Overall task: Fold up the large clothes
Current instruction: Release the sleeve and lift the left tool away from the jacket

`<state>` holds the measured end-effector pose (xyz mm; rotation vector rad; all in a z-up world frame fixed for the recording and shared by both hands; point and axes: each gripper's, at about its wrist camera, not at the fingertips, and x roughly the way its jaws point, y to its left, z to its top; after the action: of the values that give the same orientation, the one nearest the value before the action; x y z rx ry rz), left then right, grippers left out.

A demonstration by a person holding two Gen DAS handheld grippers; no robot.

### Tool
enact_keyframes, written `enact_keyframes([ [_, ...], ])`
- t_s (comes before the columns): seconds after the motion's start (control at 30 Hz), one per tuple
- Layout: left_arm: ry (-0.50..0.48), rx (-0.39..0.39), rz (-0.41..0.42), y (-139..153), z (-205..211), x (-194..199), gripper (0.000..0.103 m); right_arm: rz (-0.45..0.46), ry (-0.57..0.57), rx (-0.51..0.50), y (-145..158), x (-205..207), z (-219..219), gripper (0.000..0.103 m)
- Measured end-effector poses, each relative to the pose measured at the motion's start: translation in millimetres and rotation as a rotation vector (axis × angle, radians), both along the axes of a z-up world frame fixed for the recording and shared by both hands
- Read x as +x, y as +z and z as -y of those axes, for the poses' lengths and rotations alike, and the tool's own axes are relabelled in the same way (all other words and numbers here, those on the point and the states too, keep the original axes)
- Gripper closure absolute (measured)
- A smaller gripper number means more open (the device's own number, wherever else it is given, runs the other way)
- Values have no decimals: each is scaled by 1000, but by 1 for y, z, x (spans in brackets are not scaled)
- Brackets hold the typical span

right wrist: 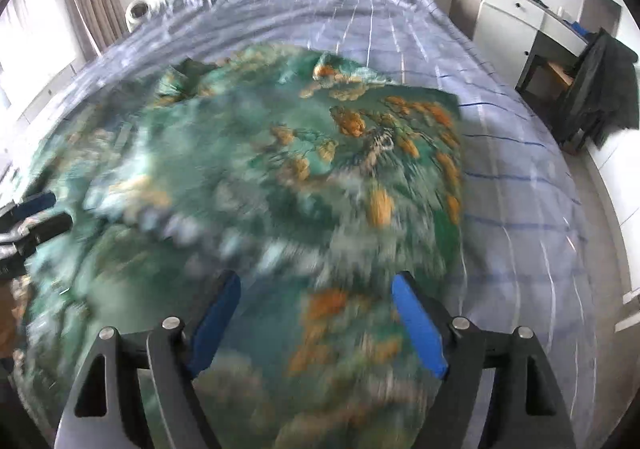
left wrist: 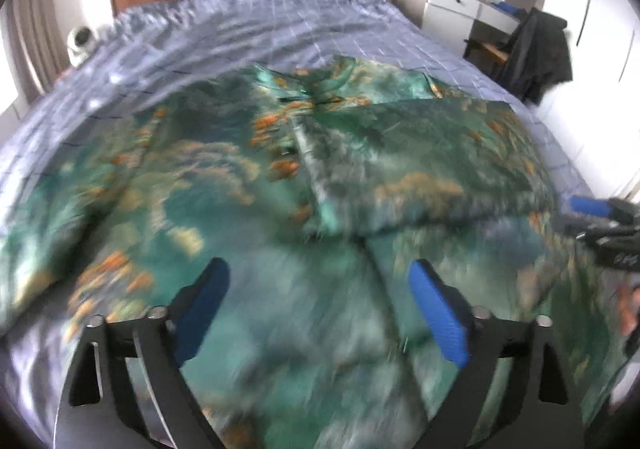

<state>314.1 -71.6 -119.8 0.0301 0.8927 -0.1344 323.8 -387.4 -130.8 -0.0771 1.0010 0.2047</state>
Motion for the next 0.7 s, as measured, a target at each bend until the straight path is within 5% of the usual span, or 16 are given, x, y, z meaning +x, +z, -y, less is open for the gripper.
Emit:
enact_keyframes([
  [0.27, 133, 82, 113, 15, -27, -70, 4, 148, -79, 54, 35, -107, -3, 22],
  [0.7, 238, -134, 64, 11, -88, -117, 4, 237, 31, 3, 45, -191, -70, 22],
])
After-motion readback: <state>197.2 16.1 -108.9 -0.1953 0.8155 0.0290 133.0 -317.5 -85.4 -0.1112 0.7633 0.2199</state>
